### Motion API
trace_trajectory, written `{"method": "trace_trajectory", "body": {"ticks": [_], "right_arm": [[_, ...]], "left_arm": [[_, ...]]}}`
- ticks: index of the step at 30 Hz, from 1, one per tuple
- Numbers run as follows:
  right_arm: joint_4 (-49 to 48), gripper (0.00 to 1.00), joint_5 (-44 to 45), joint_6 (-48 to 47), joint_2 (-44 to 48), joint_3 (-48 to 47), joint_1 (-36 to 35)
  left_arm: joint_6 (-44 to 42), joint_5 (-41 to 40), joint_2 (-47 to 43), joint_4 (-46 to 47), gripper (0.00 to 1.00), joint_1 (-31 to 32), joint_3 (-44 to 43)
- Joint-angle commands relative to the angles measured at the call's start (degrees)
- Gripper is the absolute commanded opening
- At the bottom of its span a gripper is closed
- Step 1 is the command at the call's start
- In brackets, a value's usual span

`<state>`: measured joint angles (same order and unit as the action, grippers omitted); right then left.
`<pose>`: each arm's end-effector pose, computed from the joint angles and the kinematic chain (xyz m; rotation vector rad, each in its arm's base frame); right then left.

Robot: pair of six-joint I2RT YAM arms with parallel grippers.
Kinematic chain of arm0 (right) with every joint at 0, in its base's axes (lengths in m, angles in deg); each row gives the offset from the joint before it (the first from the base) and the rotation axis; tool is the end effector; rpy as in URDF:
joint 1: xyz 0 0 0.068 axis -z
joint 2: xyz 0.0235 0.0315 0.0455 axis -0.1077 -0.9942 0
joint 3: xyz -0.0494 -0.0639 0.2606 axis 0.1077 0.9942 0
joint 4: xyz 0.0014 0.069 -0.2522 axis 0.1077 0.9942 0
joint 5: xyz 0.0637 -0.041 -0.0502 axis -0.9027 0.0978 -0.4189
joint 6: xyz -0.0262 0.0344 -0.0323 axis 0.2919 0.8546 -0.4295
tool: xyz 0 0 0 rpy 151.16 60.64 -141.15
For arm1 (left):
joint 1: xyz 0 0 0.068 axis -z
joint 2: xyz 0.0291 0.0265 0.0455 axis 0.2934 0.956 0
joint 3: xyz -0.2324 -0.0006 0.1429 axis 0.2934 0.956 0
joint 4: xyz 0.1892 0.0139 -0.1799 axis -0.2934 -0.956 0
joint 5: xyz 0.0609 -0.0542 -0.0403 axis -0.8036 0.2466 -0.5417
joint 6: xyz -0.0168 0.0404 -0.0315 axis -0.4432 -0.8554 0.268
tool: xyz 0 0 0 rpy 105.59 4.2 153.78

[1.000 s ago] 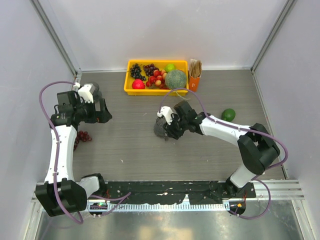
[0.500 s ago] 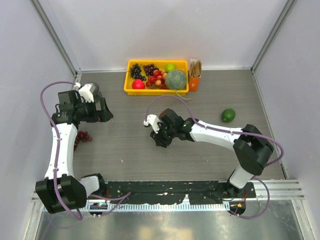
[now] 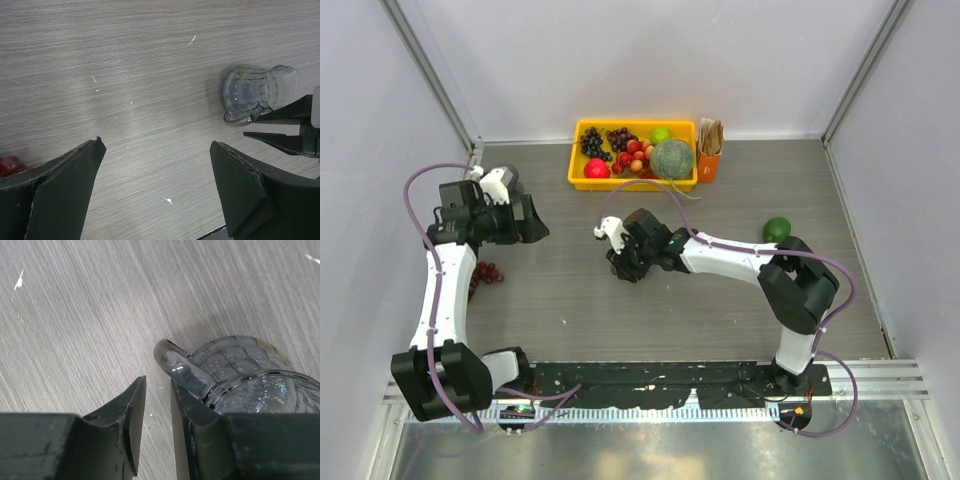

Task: Place the coffee filter in the dripper

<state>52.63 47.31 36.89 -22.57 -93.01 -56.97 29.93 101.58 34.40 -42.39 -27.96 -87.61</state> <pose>0.2398 0.3077 0.2003 -1.3529 2.0544 0.6237 0.2389 0.0277 0.3148 0.0269 2.3022 -0.5280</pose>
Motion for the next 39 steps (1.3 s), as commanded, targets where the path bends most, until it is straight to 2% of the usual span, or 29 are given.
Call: {"method": "trace_trajectory", "body": {"ticks": [1,4,17,19,23,26,29,33,39], "right_arm": [[-6.4,0.32,5.0,5.4,-0.4,-2.7,0.0],[-8.7,0.32,7.8,7.6,-1.1,-2.6,-0.1],[-20.6,0.48,14.3,14.2,-2.3,-1.9,-0.3],[-21.9,0.48,17.2,13.7,-2.6,-2.3,-0.4],[-21.8,0.48,16.4,12.9,-2.9,-3.2,-0.4],[-17.4,0.44,10.1,10.8,-1.9,-4.4,-0.3],[-13.2,0.46,2.4,8.1,2.1,-5.2,-0.2],[-8.1,0.56,-0.3,5.4,11.5,-1.3,0.8],[-0.6,0.72,-2.4,5.4,21.0,1.6,10.9]], "left_arm": [[1.5,2.5,0.9,3.2,0.99,-0.3,0.3],[2.1,2.6,1.4,3.8,0.99,-0.3,0.5],[3.4,3.7,2.8,4.8,0.99,-0.3,0.0],[3.6,4.0,3.1,5.1,0.99,-0.3,-0.1],[4.1,4.3,3.8,5.4,0.99,-0.3,-0.6],[3.9,3.6,3.9,5.2,0.99,-0.3,-1.6],[2.7,1.4,3.1,3.9,0.99,-0.4,-3.7],[2.8,-4.1,2.3,3.7,0.99,-1.3,-4.5],[2.4,-15.5,4.7,6.6,0.99,-2.6,-5.1]]}}
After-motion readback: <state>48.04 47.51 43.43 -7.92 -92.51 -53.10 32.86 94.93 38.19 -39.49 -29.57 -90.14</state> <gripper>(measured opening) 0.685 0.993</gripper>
